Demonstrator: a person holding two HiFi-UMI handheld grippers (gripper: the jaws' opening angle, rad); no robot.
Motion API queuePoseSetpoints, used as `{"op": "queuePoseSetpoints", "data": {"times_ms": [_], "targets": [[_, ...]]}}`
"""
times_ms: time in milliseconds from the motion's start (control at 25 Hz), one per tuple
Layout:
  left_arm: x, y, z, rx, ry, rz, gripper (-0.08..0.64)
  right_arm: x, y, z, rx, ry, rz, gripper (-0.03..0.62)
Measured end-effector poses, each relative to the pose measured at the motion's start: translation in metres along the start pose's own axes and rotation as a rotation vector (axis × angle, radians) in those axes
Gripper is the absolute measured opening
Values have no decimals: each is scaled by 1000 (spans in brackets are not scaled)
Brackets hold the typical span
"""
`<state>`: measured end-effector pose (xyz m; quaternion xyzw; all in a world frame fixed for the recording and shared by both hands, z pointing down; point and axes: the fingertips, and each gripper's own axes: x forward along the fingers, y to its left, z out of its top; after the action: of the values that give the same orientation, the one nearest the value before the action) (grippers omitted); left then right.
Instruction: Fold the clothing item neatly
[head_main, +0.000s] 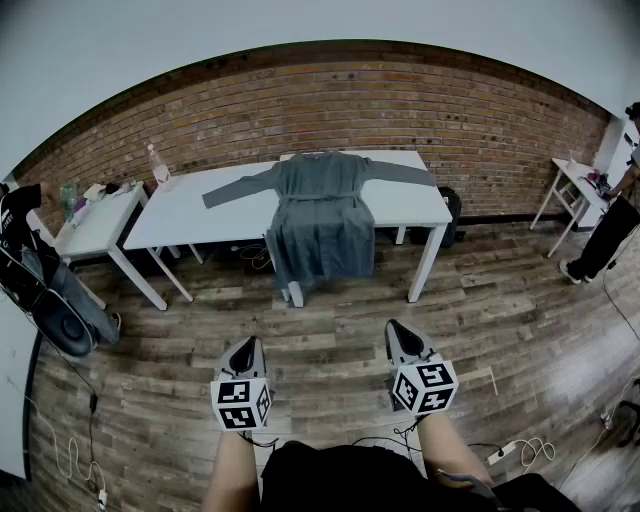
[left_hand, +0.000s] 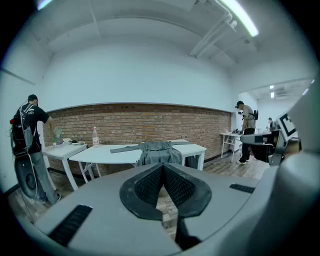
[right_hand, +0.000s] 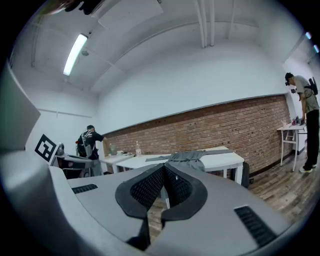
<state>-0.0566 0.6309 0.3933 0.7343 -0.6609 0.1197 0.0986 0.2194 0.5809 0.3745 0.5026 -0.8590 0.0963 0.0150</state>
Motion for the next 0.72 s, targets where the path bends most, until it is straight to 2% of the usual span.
{"op": "queuePoseSetpoints", "data": {"times_ms": [360,520,720], "targets": [[31,-20,13,61,-21,7,-9,17,-19,-5,-22,4,33,2],[63,-15,17,59,-22,1,-9,39,-22,-2,-48,5,53,2],[110,-11,27,62,-27,-24,-9,77,-40,-4,-52,33,36,2]]}}
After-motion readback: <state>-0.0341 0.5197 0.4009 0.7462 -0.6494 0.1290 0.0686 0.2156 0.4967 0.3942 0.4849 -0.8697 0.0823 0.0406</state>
